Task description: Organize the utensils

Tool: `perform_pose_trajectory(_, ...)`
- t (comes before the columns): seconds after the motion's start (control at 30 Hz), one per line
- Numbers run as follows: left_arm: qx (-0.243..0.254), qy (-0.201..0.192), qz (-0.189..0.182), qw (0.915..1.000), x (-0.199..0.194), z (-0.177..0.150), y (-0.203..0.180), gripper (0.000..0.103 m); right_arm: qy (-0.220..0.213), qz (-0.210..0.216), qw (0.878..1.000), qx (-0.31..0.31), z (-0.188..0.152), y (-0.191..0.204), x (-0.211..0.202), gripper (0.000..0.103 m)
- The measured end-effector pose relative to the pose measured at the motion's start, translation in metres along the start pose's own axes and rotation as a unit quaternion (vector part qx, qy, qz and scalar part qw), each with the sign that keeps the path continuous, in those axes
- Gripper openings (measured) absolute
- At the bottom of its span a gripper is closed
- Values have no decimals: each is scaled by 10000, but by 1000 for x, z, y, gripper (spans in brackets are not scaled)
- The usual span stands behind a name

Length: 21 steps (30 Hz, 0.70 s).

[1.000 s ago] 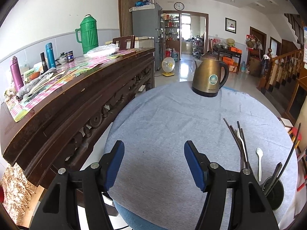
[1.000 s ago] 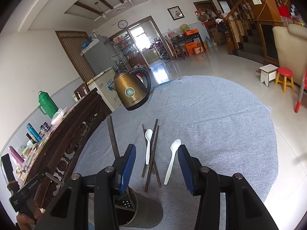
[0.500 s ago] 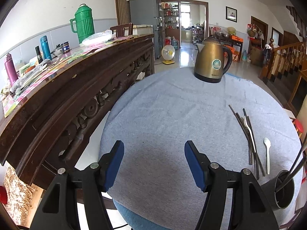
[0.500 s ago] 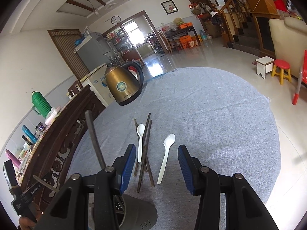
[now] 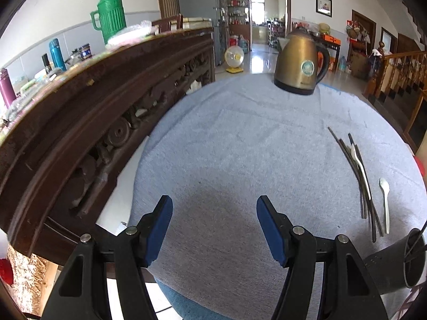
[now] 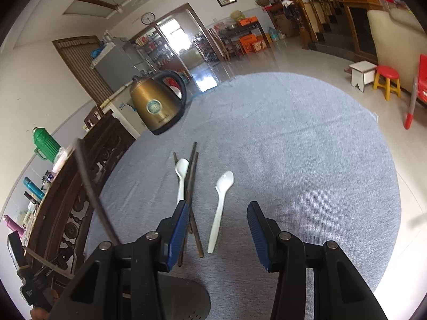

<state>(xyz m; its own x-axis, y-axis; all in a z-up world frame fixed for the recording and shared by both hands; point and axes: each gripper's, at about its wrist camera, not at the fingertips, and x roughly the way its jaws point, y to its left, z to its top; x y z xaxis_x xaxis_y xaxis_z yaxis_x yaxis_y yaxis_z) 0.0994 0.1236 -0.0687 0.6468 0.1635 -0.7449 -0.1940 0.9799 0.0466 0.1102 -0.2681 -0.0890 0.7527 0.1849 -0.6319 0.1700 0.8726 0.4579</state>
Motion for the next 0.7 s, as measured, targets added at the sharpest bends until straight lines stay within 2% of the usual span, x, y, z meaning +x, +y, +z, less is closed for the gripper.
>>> perform_pose_trajectory(0.17, 74, 209, -77, 9997, 21, 0, -7, 66, 222, -93, 9997, 40, 2, -6, 21, 49)
perform_pose_trajectory(0.43, 272, 492, -411, 9976, 56, 22, -33, 66, 785, -151, 9965, -230, 33, 1, 82, 49)
perform_pose_trajectory(0.53, 370, 555, -666, 9955, 66, 36, -48, 66, 994, -267, 9930, -575, 43, 14, 111, 49)
perform_pose_trajectory(0.7, 634, 555, -1159, 9897, 79, 67, -85, 66, 1455, -712, 9814, -1032, 44, 23, 153, 47)
